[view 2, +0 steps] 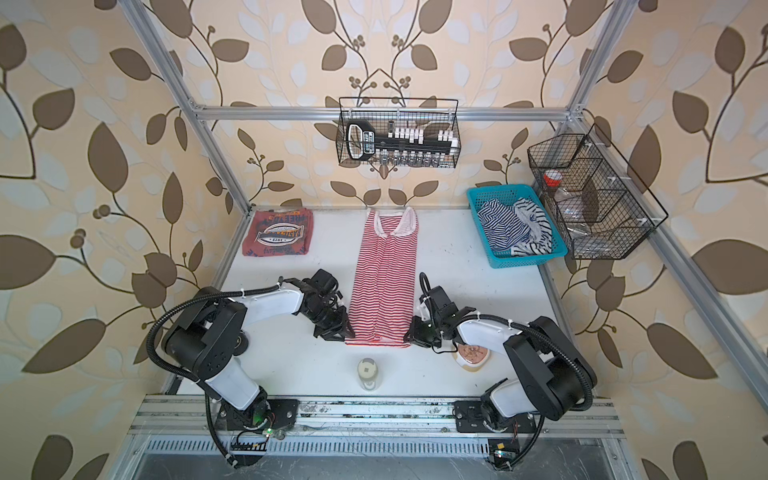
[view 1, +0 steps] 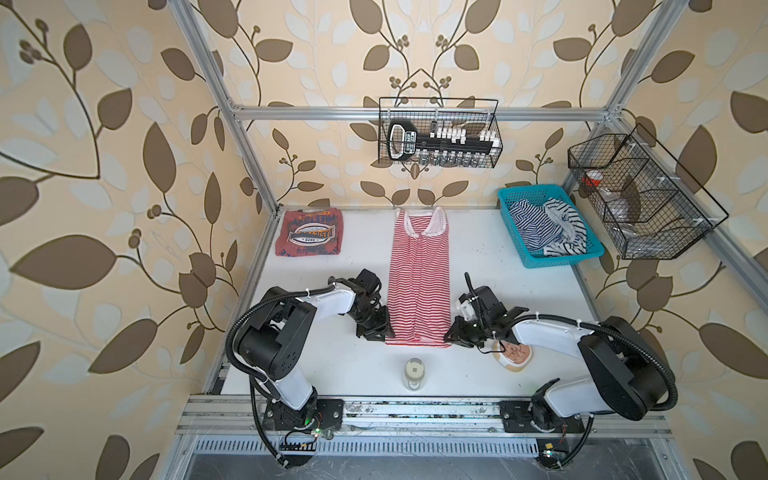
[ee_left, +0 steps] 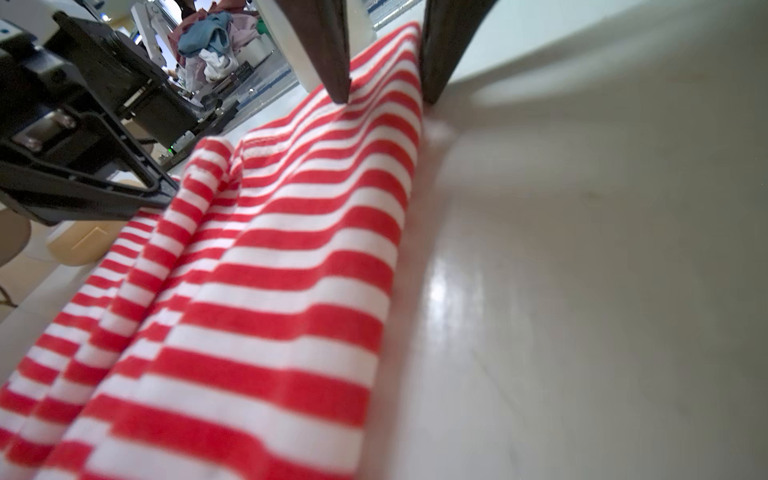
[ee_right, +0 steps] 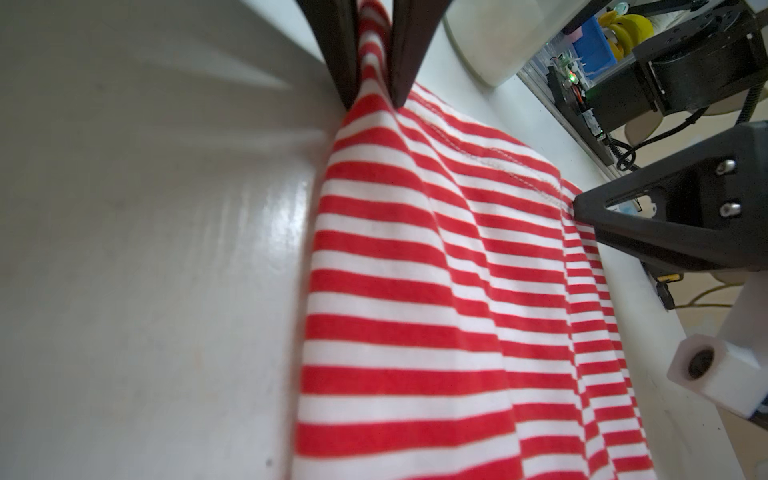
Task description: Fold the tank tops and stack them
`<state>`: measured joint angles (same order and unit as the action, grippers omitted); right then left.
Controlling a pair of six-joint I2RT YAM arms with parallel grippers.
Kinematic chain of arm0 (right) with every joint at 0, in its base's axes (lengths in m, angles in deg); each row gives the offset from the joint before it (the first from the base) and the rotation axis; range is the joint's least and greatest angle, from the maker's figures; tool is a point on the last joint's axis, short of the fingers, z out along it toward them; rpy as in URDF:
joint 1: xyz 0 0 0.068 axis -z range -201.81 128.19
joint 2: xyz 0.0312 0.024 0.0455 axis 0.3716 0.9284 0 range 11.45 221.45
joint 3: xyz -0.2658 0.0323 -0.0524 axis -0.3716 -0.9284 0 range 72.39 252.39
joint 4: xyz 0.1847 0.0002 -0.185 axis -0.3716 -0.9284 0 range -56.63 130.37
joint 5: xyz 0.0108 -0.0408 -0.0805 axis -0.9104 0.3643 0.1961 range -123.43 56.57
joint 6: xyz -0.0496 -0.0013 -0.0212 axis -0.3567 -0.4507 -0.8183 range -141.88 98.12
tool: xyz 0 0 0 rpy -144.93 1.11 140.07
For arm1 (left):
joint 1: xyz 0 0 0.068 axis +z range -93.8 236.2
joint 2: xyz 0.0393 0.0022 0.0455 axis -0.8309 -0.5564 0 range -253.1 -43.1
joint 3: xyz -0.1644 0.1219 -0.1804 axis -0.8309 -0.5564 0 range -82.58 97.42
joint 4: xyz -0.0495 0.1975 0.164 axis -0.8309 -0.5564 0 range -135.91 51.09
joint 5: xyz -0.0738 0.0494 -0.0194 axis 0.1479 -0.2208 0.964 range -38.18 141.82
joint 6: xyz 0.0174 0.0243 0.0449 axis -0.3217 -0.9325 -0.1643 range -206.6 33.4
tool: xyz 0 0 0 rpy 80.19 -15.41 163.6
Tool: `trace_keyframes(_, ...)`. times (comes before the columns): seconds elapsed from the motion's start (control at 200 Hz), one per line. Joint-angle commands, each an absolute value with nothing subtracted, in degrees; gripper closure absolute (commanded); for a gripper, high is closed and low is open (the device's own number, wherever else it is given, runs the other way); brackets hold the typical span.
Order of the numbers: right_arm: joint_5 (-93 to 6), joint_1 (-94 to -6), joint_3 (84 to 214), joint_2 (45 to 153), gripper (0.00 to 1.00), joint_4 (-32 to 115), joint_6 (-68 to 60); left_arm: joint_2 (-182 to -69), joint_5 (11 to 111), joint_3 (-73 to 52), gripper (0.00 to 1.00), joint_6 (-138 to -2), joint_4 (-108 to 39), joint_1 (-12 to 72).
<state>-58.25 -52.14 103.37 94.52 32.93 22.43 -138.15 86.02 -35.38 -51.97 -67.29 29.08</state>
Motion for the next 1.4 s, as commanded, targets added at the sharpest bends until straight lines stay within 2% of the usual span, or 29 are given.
trace_keyframes(0.0,-57.16,-52.79,101.86,95.44,0.89,31.62,23.02,-140.01,82.76,-38.13,0.80,-51.65,-68.40,27.84)
trace_keyframes(0.105,-56.95,-53.17,101.75,93.94,1.00,31.67,23.16,-139.44,82.67,-38.37,0.95,-51.23,-68.40,27.69)
trace_keyframes(0.145,-56.62,-53.24,101.67,93.13,1.00,31.44,23.28,-138.98,82.58,-38.45,1.00,-51.07,-68.40,27.69)
trace_keyframes(0.455,-52.27,-53.12,105.68,83.65,1.00,24.58,22.04,-133.26,79.59,-32.71,1.00,-49.58,-72.23,27.68)
trace_keyframes(0.66,-52.01,-49.96,111.00,83.24,1.00,21.42,18.83,-133.00,77.30,-23.84,1.00,-49.31,-74.57,27.74)
trace_keyframes(0.905,-55.31,-44.84,118.80,88.34,1.00,20.18,14.37,-138.75,77.40,-12.95,1.00,-50.50,-76.04,29.46)
trace_keyframes(1.399,-62.56,-35.40,136.90,105.96,1.00,18.98,7.78,-151.99,79.85,9.41,1.00,-53.49,-79.89,37.55)
